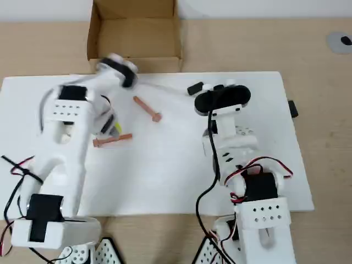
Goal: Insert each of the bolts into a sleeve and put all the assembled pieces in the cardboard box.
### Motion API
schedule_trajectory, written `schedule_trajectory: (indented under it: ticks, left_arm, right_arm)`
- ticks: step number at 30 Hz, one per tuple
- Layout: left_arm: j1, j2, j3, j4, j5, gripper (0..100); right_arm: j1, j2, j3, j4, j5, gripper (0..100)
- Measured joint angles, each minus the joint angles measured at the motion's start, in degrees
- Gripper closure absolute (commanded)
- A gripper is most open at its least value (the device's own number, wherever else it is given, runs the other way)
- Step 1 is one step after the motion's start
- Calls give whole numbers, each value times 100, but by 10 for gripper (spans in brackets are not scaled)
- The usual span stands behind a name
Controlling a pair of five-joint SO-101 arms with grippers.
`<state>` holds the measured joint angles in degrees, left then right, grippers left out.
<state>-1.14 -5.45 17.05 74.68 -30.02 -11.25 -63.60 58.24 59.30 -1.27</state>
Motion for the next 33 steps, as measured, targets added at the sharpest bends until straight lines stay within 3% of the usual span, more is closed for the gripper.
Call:
schedule_trajectory:
  ticks: [5,8,16,20,33]
  left_arm:
    - [-211,9,-132,730,4413,771]
    - [-132,9,-141,1248,5996,771]
    - [176,0,0,1389,8343,770]
    - [185,0,0,1301,9099,771]
    - [-9,0,668,1020,9732,770]
  right_arm:
    - [0,0,0,0,0,988]
    - [0,0,0,0,0,988]
    - [0,0,0,0,0,988]
    - [0,0,0,0,0,988]
    - [0,0,0,0,0,988]
